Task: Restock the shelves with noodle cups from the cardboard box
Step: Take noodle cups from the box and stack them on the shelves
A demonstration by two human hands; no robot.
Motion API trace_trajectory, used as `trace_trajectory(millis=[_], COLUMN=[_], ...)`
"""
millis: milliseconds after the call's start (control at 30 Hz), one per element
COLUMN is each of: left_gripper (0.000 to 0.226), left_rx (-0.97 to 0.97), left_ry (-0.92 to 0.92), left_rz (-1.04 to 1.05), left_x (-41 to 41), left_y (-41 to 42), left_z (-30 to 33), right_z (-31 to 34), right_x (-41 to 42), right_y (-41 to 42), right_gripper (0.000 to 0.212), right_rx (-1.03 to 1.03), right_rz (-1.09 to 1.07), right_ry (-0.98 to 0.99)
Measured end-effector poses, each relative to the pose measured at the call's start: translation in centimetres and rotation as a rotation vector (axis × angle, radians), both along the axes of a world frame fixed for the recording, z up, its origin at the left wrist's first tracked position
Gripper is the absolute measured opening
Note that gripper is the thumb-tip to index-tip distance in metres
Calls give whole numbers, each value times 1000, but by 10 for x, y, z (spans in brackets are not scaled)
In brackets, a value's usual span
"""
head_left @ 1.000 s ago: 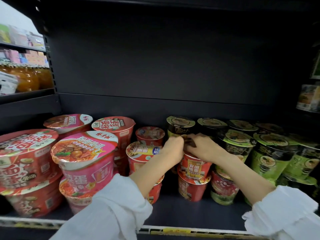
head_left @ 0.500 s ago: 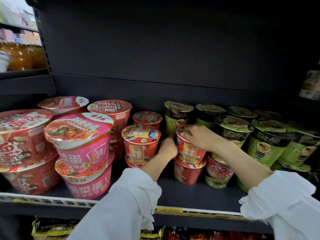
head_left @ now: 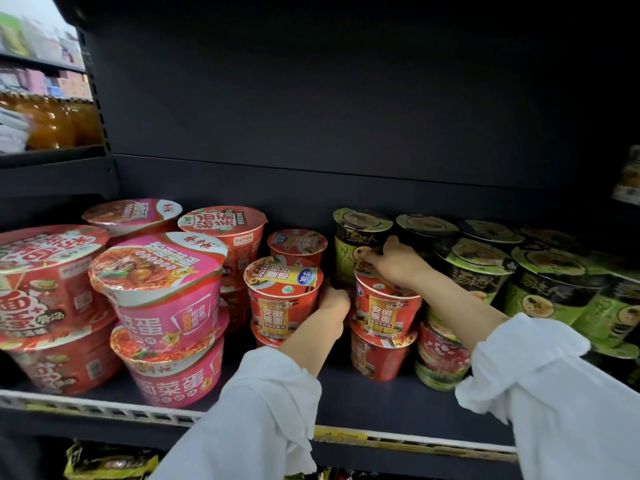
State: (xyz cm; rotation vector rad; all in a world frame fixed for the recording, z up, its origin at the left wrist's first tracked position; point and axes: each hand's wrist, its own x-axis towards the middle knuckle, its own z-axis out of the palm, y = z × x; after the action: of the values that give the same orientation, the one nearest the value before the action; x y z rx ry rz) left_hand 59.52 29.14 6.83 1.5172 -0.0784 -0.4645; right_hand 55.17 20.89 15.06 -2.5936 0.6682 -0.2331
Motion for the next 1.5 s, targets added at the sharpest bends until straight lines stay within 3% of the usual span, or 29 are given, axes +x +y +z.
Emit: trace_trajectory(millis=[200, 467, 600, 733, 867, 1000, 1167, 1300, 1500], left_gripper=[45, 42, 46, 44, 40, 39, 51, 40, 36], left_rx=[-94, -136, -55, 31, 141, 266, 241, 83, 126], left_ry=[40, 119, 45, 11, -53, -116, 153, 222, 170], left_rz=[57, 99, 127, 53, -22, -182, -339, -266, -178], left_x=[3, -7, -5, -8, -12, -23, -44, -48, -50], left_y=[-4, -9, -10, -7, 5, 18, 26, 25, 30], left_z=[-6, 3, 1, -1, -4, -13, -22, -20, -12], right_z=[2, 0, 1, 4, 2, -2, -10, -15, -18], right_x=[21, 23, 19, 11, -12, -38, -58, -59, -58], right_y=[-6, -9, -7, -6, -9, -9, -3, -3, 2], right_gripper=[90, 74, 74, 68, 52, 54, 58, 58, 54], right_rx=[254, 203, 186, 113, -83, -204, -306, -351, -297], right_rz=[-94, -86, -60, -28, 66, 204, 308, 342, 377], right_ry=[-125, -175, -162, -99, 6, 161, 146, 106, 39])
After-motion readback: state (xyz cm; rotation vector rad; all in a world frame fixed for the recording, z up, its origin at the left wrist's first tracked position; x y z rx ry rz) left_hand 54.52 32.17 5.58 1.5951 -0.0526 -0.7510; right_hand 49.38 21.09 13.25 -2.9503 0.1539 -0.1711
